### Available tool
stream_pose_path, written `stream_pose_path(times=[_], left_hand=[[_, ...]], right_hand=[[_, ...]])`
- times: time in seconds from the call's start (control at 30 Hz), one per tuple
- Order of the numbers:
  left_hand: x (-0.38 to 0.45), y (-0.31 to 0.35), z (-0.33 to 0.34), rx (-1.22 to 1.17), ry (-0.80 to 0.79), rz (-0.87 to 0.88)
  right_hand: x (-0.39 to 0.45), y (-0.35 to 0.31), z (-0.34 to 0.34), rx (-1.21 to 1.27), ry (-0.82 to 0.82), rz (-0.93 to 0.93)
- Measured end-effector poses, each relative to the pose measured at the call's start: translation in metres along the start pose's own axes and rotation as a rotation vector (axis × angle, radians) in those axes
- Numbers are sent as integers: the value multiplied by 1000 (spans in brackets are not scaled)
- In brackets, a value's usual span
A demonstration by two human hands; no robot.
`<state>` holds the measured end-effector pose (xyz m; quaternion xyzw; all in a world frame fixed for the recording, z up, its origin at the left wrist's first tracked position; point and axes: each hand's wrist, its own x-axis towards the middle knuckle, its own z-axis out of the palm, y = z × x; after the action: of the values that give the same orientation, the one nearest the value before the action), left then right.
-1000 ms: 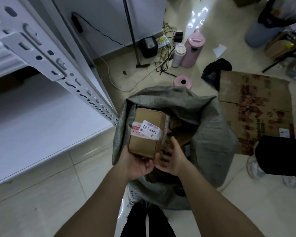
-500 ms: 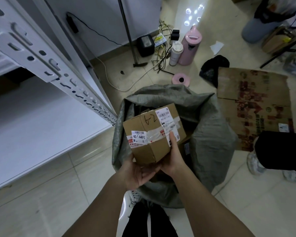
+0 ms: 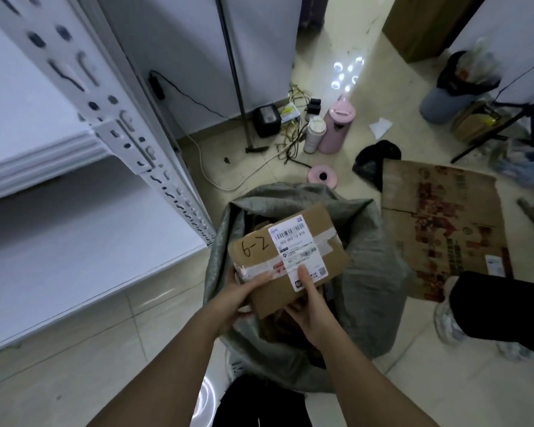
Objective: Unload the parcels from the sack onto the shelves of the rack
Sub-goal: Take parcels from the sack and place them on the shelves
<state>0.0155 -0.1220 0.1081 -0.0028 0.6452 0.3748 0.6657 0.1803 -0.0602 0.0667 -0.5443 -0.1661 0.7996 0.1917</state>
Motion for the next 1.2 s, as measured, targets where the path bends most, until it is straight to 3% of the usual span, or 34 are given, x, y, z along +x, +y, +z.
stream_pose_path(times=[0.2,0.27,0.4,0.53,0.9,1.1,1.2], left_hand=[[-83,18,-15,-35,135,113],[-111,22,-24,-49,169,160],[-167,28,-47,-63,185,197],[-220,19,-82,-142,208,270],[-371,-59,-231,-382,361,439],[-420,-134,-372,-424,576,432],[-490,-147,-405,-495,689,485]], right_hand=[[-38,-37,14,-233,245,-36],[-31,-50,19,-348,210,-99],[-100,-87,97,-438,83,-79],[-142,-75,156,-495,45,-104],[-255,97,297,-694,-37,-410],[-336,215,390,-803,-118,-477],[-362,261,441,-819,-148,-513]])
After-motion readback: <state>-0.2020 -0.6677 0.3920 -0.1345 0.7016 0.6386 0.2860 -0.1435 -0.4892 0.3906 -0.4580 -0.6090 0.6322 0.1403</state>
